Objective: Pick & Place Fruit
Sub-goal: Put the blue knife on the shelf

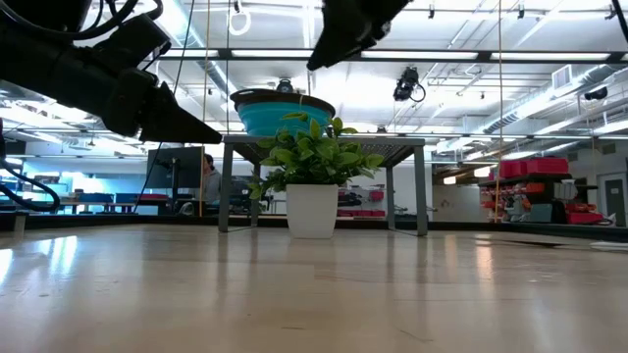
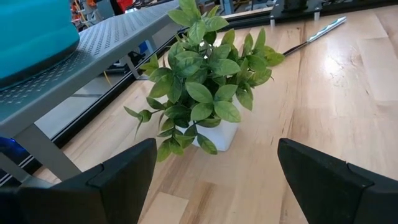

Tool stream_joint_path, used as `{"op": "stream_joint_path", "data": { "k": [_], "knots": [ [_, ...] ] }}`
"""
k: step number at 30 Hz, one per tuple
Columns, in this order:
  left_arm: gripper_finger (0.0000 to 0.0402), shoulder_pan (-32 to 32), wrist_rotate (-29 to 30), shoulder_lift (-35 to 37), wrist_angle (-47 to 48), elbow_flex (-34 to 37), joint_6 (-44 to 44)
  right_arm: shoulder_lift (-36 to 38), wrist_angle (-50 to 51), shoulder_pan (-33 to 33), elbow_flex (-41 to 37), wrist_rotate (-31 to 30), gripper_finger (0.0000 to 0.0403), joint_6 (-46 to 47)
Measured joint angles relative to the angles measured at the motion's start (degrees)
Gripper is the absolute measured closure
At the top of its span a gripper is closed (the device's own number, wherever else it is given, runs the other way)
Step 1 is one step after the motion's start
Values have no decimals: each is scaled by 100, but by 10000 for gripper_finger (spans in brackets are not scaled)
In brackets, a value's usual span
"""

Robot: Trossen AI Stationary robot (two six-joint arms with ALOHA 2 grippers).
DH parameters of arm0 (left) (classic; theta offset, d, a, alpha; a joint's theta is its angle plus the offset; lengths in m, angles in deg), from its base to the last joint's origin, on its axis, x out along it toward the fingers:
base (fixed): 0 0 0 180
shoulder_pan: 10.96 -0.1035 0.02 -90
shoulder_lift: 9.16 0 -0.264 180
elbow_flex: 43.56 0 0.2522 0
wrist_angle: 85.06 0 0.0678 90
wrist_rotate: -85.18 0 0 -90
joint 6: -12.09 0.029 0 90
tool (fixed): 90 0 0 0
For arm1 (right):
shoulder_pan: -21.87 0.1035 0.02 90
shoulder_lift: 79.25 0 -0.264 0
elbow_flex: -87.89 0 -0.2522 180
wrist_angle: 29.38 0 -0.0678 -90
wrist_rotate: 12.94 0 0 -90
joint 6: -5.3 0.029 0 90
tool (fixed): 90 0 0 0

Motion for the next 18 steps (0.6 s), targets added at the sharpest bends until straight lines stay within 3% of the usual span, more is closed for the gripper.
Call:
{"op": "stream_joint_path", "data": {
  "k": [11, 18],
  "knots": [
    [58, 0, -208, -1, -257, 0, 4, 362, 2400, 476, 2, 2460, 91, 2388],
    [59, 0, -377, -2, -394, 0, -234, 356, 4200, 818, -376, 3015, 91, 3786]
  ]
}}
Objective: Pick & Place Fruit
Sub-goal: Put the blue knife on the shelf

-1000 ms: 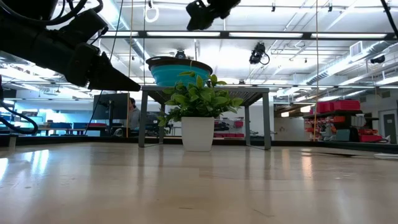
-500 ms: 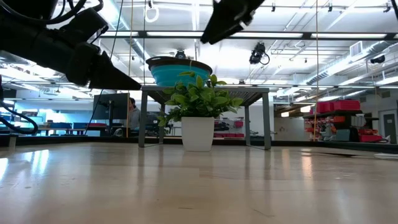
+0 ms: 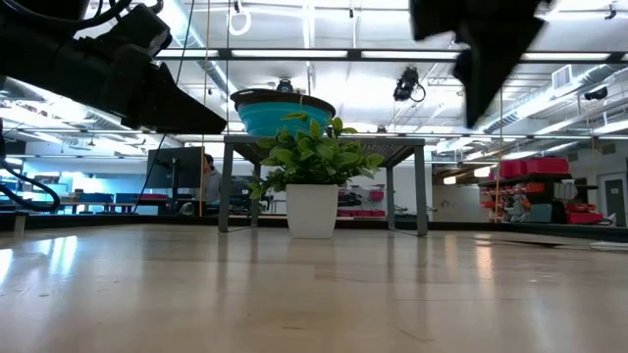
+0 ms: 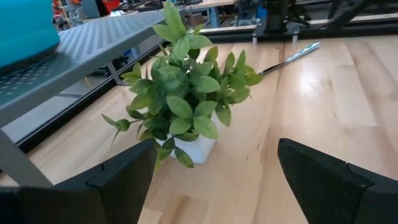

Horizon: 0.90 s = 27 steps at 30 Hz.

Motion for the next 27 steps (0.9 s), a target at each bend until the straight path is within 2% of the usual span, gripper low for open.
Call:
{"op": "stream_joint_path", "data": {
  "k": [4, 9, 17, 27],
  "knots": [
    [59, 0, -82, 1, -116, 0, -9, -3, 389, 193, -496, 324, 91, 429],
    [58, 0, -77, 1, -142, 0, 23, -1, 361, 452, -1180, 650, 91, 836],
    [59, -5, -32, 0, -163, 0, 61, -1, 345, 676, -2026, 716, 94, 1113],
    [59, -4, -32, 2, -157, 0, 76, 2, 79, 843, -2617, 823, 146, 1269]
  ]
}}
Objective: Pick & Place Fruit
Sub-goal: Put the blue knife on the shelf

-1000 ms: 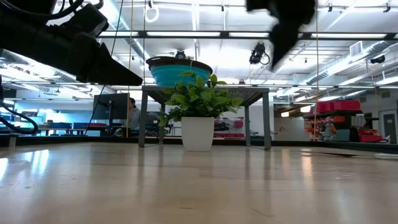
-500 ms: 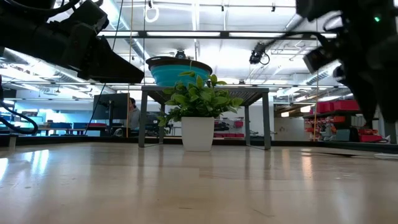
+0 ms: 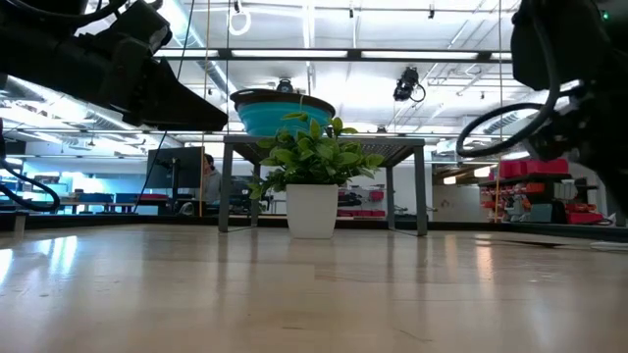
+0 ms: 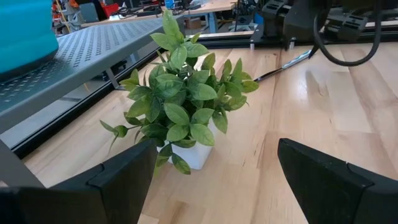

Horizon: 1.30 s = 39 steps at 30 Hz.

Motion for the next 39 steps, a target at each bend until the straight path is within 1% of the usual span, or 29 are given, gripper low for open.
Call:
{"op": "stream_joint_path", "data": {
  "k": [7, 17, 21, 26, 34, 39],
  "knots": [
    [58, 0, 0, -2, 1, 0, -1, 0, -714, 113, -247, 2, 169, 20],
    [58, -1, 0, -1, 2, 0, -2, 64, -1070, 194, -428, 62, 171, 221],
    [58, 0, 0, 0, 2, 0, -2, 202, -1708, 196, -419, 151, 171, 286],
    [59, 0, 0, -2, 0, 0, -2, 460, -2177, 194, -422, 137, 171, 303],
    [59, -1, 0, -1, -2, 0, -2, 646, -2242, 170, -417, 99, 171, 438],
    [59, 0, 0, 1, 0, 0, 9, 759, -2227, 170, -417, 271, 171, 450]
  ]
}}
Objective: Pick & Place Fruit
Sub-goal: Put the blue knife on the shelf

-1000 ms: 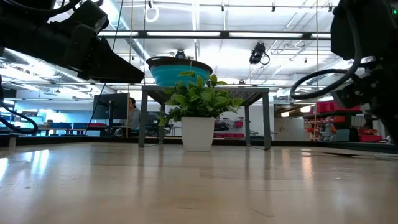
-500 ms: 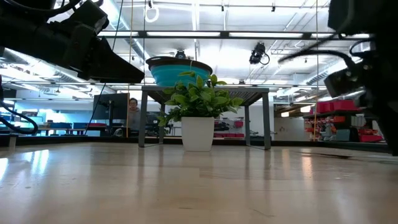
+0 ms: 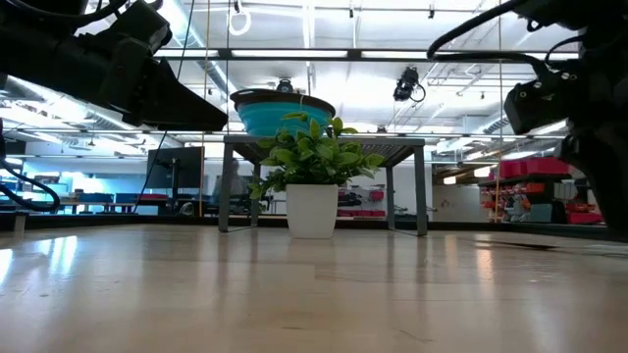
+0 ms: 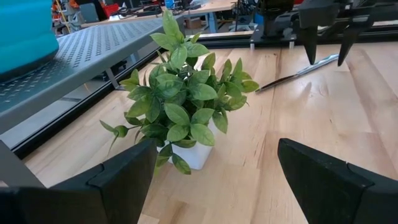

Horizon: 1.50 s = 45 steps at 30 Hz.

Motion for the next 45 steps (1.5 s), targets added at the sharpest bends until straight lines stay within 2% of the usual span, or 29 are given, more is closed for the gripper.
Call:
{"op": "stream_joint_path", "data": {
  "k": [5, 10, 14, 17, 20, 24, 30, 37, 45],
  "knots": [
    [59, 0, 0, -2, -2, 0, 11, 241, 113, 0, 0, -62, 171, -11],
    [59, 0, 0, -1, -2, 0, 11, 871, 74, -69, 0, -248, 171, -62],
    [59, -1, 0, -1, -2, 0, 11, 1412, 101, -142, 0, -806, 171, -178],
    [58, -1, 0, -2, 0, 0, 9, 1484, -18, -203, 0, -1078, 171, -125],
    [59, 0, -20, -2, 0, 0, -11, 1436, 195, -269, 0, -971, 171, 78],
    [58, 0, -22, -1, 6, 0, -11, 1382, 584, -271, -190, -480, 171, 468],
    [59, -1, -44, -2, 11, 0, -11, 1375, -116, -174, -936, 148, 178, 732],
    [59, 0, -31, -2, 5, 0, -13, 1375, -489, -177, -1459, 164, 187, 739],
    [59, -1, -20, -1, 7, 0, -3, 1248, -503, -177, -1499, -96, 187, 833]
  ]
}}
